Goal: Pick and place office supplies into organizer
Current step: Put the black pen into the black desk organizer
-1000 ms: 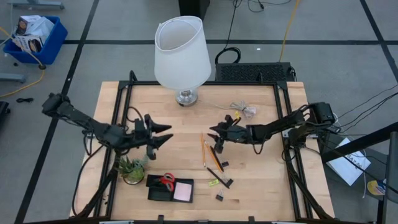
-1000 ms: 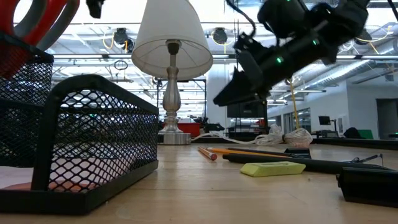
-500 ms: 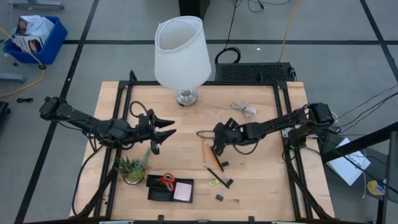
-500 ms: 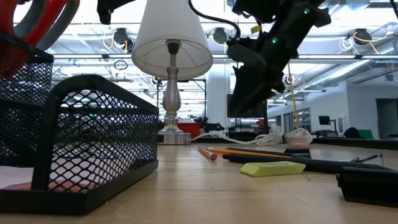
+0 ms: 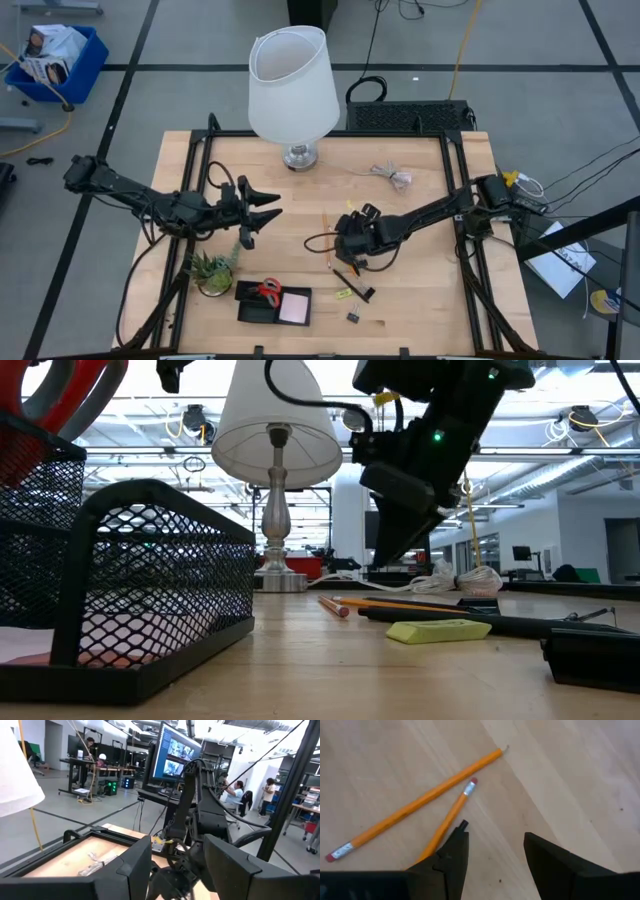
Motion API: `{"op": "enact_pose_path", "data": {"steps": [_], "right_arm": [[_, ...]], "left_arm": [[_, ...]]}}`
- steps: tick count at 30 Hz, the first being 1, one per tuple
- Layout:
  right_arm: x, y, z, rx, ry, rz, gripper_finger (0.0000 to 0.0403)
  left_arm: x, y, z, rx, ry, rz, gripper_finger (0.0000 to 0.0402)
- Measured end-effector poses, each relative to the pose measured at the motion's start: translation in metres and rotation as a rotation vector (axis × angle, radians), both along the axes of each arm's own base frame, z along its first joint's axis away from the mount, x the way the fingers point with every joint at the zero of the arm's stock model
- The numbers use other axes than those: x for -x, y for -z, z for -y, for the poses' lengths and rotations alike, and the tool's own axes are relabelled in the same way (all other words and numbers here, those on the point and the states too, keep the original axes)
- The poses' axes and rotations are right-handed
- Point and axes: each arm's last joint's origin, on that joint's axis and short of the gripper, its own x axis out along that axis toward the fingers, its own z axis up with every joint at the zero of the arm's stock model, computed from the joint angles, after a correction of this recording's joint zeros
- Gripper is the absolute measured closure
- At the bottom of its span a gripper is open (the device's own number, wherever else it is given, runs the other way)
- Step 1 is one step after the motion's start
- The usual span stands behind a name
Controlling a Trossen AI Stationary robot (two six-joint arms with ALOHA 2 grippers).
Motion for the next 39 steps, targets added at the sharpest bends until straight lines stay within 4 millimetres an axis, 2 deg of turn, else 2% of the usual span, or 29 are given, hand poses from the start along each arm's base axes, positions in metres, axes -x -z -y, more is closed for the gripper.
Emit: {"op": "enact_pose_path", "data": {"steps": [6,13,19,30,34,39], "right_arm": [[-0.002,0.005,-0.006,-0.002,-0.005,0.018,0.022],[-0.012,0.038,-0.01,-0.021,-0.034,-0.031,0.022],[-0.012,0.039,-0.009,-0.012,-0.038,-0.036,0.022],[-0.012,0.038,-0.007,-0.024,-0.067,-0.053,0.0222],[-0.013,0.038,-0.006,-0.024,-0.086,-0.061,0.0244],[-0.015,0.038,-0.007,-0.05,-0.122,-0.054,0.0301]], "left_arm": [[0.0,0.0,0.0,0.001,0.001,0.0,0.0218],[0.0,0.0,0.002,0.001,0.012,0.0,0.0218],[0.0,0.0,0.003,-0.002,0.077,0.005,0.0218],[0.0,0.0,0.003,-0.006,0.076,0.006,0.0218],[0.0,0.0,0.003,-0.003,0.077,0.006,0.0218],[0.0,0.0,0.003,0.001,0.077,0.007,0.0218]]}}
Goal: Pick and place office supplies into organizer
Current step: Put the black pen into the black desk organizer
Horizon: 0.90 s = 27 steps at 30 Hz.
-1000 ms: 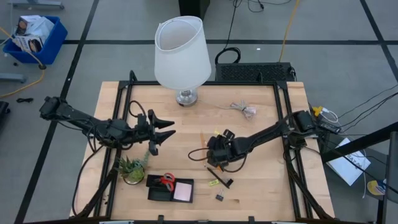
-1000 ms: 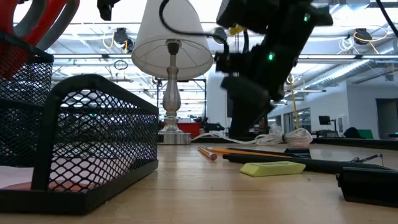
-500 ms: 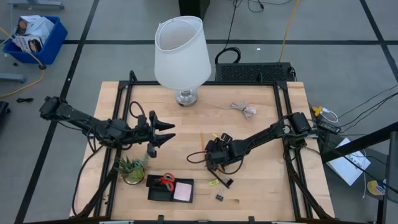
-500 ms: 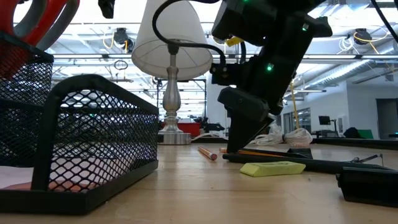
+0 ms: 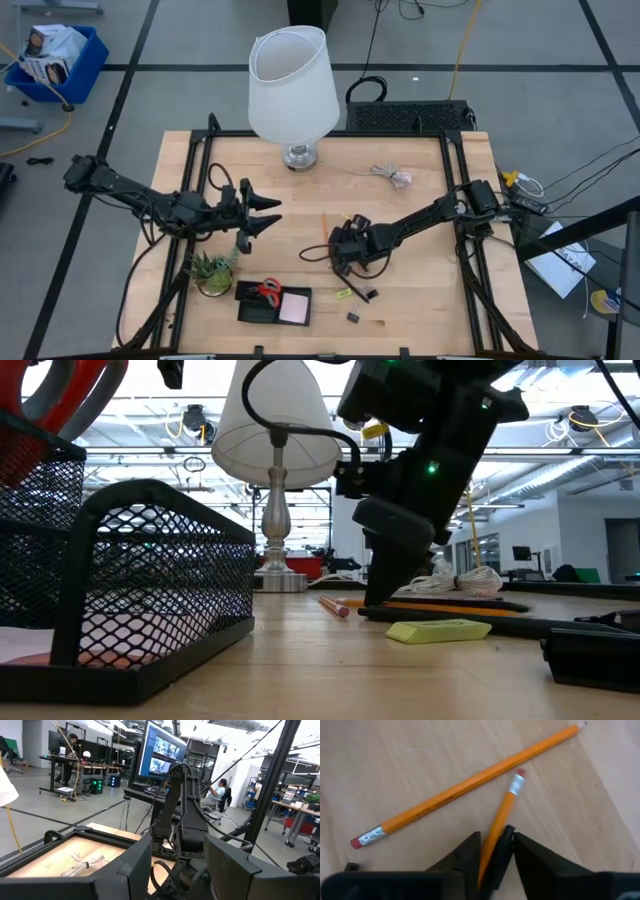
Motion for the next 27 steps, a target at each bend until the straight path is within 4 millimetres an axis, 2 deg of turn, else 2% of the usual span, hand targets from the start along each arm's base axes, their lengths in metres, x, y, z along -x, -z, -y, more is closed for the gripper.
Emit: {"op": "enact_pose_path", "data": {"steps": [5,7,17,21,27], "right_arm": [[-0.0039,-0.0011,-0.0017,0.004,-0.076,0.02,0.0365],[-0.0054,-0.0013,-0.0017,0.013,-0.099,0.027,0.0379],[-0.0069,-0.002,-0.002,0.019,-0.13,0.038,0.0365],[-0.0068,-0.0024,-0.0024,0.02,-0.143,0.035,0.0372],[-0.0061,-0.0099,-0.0042,-0.035,-0.169,0.05,0.0367]], "left_arm": [[0.0001,-0.0007,0.0,0.003,0.0,0.007,0.0218],[0.0001,-0.0007,0.0,0.003,0.0,0.007,0.0218],[0.0001,-0.0006,0.0,0.004,0.0,0.007,0.0218],[0.0001,-0.0006,0.0,0.006,0.0,0.007,0.0218],[0.0001,-0.0006,0.0,0.005,0.0,0.007,0.0218]]}}
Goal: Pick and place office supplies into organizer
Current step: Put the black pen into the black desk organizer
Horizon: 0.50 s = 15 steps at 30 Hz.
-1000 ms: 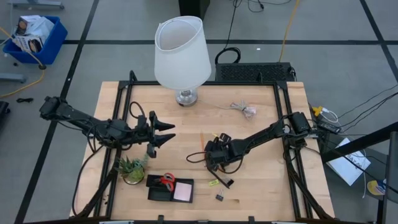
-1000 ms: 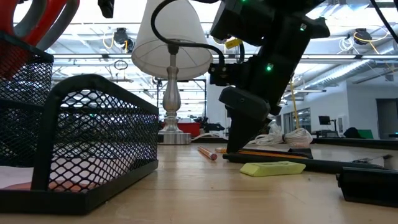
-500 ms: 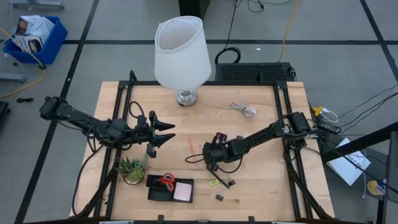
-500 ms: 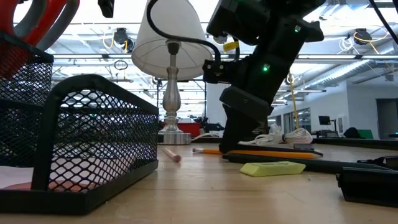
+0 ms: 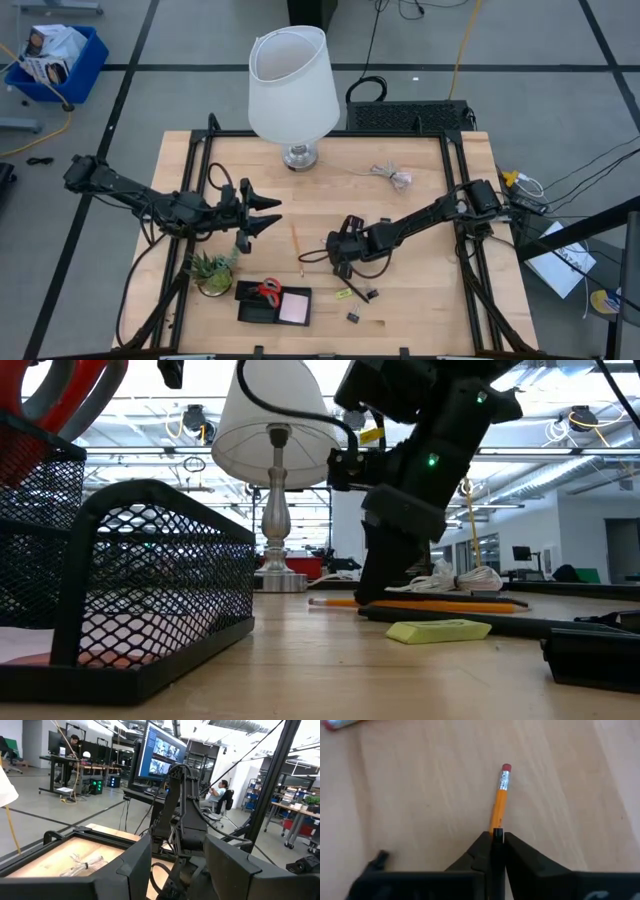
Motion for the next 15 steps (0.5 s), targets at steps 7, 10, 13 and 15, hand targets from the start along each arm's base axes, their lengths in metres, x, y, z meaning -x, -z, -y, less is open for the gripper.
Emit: {"op": "enact_pose_path", "data": {"steps": [7,10,13,15], "right_arm": [[0.0,-0.0053,0.0004,0.001,-0.004,0.017,0.0375],[-0.0004,-0.0054,-0.0005,-0.015,-0.019,0.019,0.0378],[-0.0007,-0.0056,-0.0005,-0.015,-0.019,0.022,0.0365],[-0.0015,-0.006,-0.0007,-0.017,-0.019,0.031,0.0354]], "left_arm": [[0.0,0.0,-0.0001,-0.001,0.0,0.0,0.0218],[0.0,0.0,0.0,-0.002,0.0,-0.001,0.0218],[0.0,0.0,-0.0001,-0.003,-0.001,-0.001,0.0218],[0.0,0.0,0.0,-0.003,-0.001,-0.001,0.0218]]}}
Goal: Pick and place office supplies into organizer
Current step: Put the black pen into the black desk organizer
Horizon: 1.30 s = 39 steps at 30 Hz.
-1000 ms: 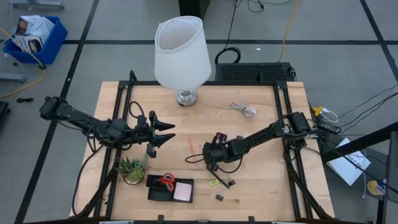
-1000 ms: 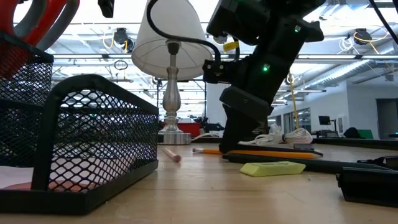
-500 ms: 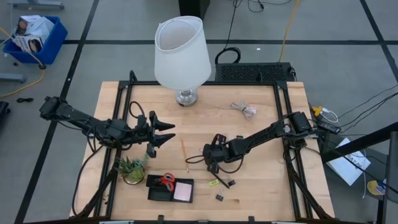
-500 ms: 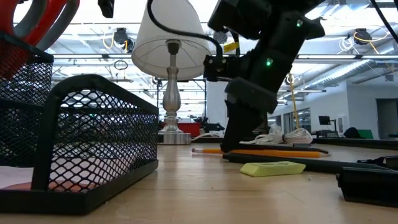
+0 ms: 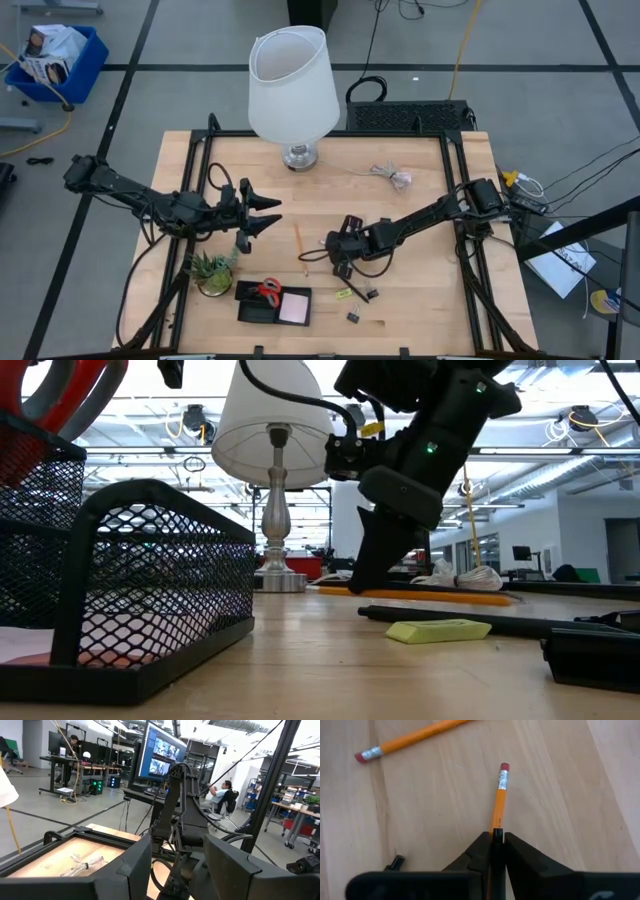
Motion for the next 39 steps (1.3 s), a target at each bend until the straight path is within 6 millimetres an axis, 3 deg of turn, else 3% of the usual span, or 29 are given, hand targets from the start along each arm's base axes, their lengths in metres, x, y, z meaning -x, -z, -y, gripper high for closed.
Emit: {"op": "enact_pose_path", "data": {"steps": [11,20,29,39], "right_arm": [[0.011,0.016,0.002,-0.063,-0.01,-0.004,0.0378],[0.011,0.021,0.001,-0.091,-0.019,0.042,0.0339],[0.01,0.021,0.001,-0.114,-0.035,0.047,0.0369],[0.011,0.019,0.0,-0.121,-0.039,0.054,0.0319]], "left_arm": [[0.0,0.0,0.0,0.0,0.0,0.0,0.0218],[0.0,0.0,0.0,0.001,0.0,0.0,0.0218],[0.0,0.0,0.0,-0.001,-0.001,0.0,0.0218],[0.0,0.0,0.0,-0.002,-0.001,0.001,0.0218]]}}
